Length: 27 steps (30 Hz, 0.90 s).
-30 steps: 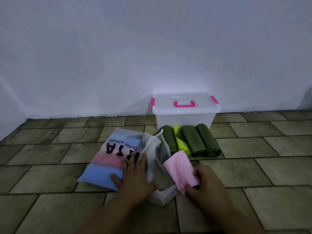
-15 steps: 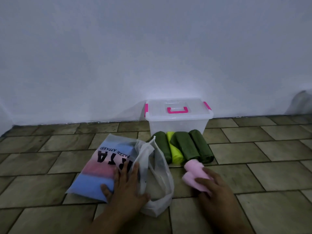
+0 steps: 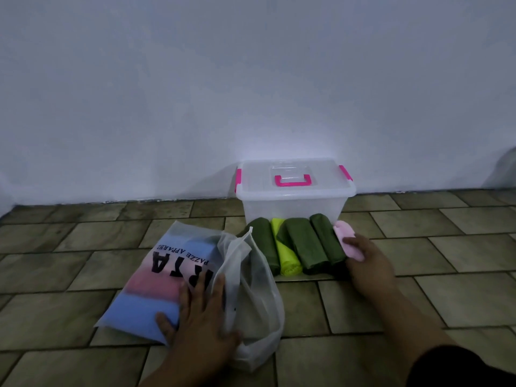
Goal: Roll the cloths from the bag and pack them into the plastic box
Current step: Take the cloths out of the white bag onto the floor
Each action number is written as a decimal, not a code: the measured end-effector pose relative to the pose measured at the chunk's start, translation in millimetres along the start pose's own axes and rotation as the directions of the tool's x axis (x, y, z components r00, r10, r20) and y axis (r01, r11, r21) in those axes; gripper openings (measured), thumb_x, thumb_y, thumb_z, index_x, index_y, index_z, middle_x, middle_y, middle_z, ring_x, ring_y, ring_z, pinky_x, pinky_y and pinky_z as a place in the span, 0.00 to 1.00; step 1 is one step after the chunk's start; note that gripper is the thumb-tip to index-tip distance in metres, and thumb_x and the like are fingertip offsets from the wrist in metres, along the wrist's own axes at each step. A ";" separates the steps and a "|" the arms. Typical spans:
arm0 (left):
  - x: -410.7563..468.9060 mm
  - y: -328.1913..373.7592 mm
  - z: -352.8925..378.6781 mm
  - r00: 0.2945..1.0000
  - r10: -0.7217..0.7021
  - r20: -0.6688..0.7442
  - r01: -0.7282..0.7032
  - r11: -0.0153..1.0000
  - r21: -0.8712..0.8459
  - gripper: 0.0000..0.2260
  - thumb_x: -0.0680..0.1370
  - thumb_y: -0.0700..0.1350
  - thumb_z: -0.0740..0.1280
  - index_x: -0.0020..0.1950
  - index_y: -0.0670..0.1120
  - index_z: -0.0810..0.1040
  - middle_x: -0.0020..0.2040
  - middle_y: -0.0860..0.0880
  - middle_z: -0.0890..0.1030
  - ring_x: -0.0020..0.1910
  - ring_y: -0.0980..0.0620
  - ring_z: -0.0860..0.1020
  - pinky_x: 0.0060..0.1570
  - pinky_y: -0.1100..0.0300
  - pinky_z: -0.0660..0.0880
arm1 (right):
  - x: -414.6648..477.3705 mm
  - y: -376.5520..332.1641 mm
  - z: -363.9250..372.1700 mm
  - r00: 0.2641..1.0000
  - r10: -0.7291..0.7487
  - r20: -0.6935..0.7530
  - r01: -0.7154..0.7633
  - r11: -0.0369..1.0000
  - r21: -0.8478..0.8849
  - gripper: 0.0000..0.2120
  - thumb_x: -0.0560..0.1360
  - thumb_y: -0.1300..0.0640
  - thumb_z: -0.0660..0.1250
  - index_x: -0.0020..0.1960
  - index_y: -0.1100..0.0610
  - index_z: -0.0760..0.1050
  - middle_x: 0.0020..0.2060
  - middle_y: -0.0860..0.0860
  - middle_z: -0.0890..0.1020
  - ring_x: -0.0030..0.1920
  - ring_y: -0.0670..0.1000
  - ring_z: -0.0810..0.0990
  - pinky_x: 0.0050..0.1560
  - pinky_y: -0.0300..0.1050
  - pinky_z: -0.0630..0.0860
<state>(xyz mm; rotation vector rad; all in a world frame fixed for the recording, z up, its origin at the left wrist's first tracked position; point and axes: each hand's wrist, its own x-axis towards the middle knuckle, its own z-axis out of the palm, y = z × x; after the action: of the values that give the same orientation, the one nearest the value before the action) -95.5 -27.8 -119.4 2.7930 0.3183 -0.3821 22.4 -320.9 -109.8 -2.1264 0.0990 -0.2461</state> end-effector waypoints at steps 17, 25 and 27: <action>87.9 -87.1 -99.6 0.851 -0.422 -0.314 0.289 0.874 -0.391 0.20 0.79 0.50 0.60 0.65 0.39 0.72 0.64 0.36 0.74 0.62 0.38 0.72 0.60 0.49 0.69 | -110.6 -28.4 70.4 0.839 -0.137 0.527 0.399 0.813 -0.423 0.38 0.65 0.24 0.46 0.73 0.32 0.50 0.75 0.47 0.58 0.75 0.47 0.55 0.73 0.53 0.51; 91.1 -87.2 -89.0 0.870 -0.308 -0.385 0.165 0.918 -0.360 0.07 0.75 0.38 0.66 0.46 0.34 0.80 0.34 0.43 0.76 0.38 0.43 0.78 0.39 0.59 0.71 | -111.5 -28.3 80.5 0.871 -0.070 0.485 0.369 0.746 -0.554 0.34 0.69 0.26 0.43 0.74 0.32 0.41 0.77 0.45 0.50 0.77 0.46 0.43 0.72 0.60 0.39; 87.8 -86.6 -86.0 0.873 -0.319 -0.370 0.177 0.913 -0.368 0.08 0.77 0.39 0.61 0.43 0.38 0.78 0.42 0.38 0.79 0.40 0.43 0.74 0.40 0.55 0.69 | -111.4 -28.1 81.3 0.872 -0.064 0.485 0.369 0.738 -0.566 0.35 0.70 0.26 0.45 0.74 0.33 0.41 0.78 0.45 0.49 0.77 0.47 0.42 0.72 0.60 0.39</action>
<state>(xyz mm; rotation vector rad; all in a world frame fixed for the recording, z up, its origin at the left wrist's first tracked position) -15.8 96.0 -89.1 2.4830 0.7763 0.2218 -69.6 -220.0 -143.8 -2.8416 -0.4048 0.1725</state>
